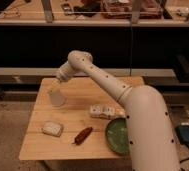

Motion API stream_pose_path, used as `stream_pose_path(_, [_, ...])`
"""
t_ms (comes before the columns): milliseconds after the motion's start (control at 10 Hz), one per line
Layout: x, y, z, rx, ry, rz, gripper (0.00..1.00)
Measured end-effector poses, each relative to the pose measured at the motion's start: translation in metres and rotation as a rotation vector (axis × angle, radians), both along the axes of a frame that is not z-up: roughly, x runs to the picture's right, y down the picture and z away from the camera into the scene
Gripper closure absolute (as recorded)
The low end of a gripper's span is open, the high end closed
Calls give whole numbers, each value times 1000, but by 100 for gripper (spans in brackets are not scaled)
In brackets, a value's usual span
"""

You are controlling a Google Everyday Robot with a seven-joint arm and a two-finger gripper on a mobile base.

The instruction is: Place the pepper in the ceramic bowl

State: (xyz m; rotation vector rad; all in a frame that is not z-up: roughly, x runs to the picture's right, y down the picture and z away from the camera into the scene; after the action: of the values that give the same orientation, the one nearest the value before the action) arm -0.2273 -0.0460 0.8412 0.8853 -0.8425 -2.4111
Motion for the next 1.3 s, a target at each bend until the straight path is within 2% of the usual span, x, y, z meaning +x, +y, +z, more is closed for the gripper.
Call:
stream_pose_path(200, [12,-1,-5,-8,68,47,20])
stream_pose_path(300, [26,1,-12,-11,125,105,20])
stream_pose_path(600, [54,12,-36,-19,204,249,20])
stream_pose_path(800, [59,16,-42,-22,217,278,20])
stream_pose_path(1100, [59,16,-41,-42,250,273,20])
stream_pose_path(1200, [62,15,-42,-67,299,265,20])
stream_pose_path(1300, [68,14,-50,-114,394,251,20])
